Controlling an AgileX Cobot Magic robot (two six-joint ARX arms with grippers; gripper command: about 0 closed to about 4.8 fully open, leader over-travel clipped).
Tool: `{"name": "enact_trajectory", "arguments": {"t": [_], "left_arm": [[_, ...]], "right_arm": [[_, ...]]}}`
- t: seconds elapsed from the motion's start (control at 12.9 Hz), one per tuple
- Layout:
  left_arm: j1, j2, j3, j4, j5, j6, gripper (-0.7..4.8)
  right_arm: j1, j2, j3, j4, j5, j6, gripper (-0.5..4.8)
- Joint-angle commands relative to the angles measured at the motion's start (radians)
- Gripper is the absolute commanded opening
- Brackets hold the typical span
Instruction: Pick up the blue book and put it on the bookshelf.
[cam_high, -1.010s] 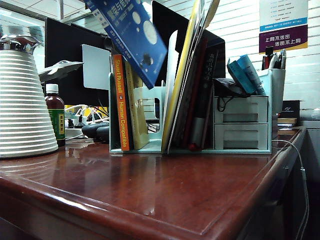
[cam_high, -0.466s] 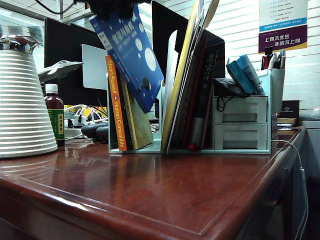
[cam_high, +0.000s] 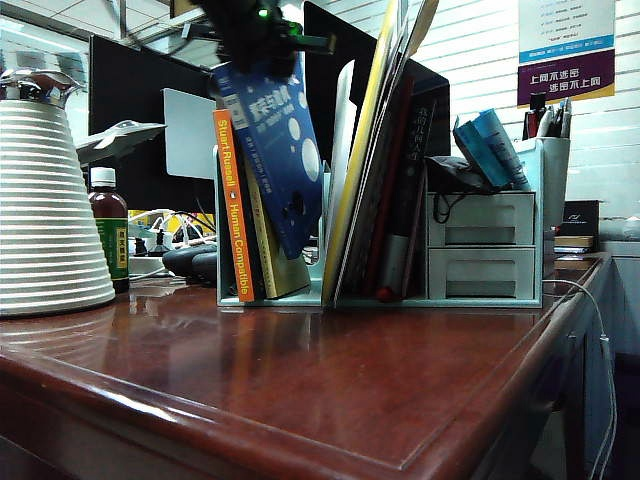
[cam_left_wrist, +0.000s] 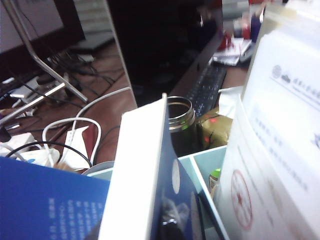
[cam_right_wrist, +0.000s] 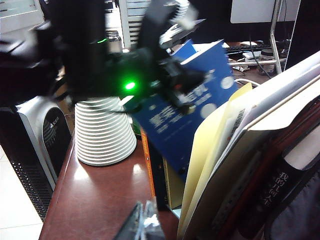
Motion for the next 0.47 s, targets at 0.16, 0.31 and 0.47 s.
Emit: {"name": "enact_trajectory", "arguments": {"t": [0.16,0.31,0.47], "left_arm": [[0.002,0.035,0.159,-0.090,-0.034,0.011,-0.06],[0.002,0.035,0.166,-0.089,-0.033,0.010,-0.06],[0.002,0.039,0.166,-0.086,-0.006,-0.023,2.00]], "right_arm": [[0.002,-0.005,0.006,0.011,-0.005,-0.003,-0.06],[0.002,-0.005,0.006,0.011,-0.005,-0.003,-0.06],[0.002,-0.005,0.006,0.011,-0.005,-0.003,-0.06]]}}
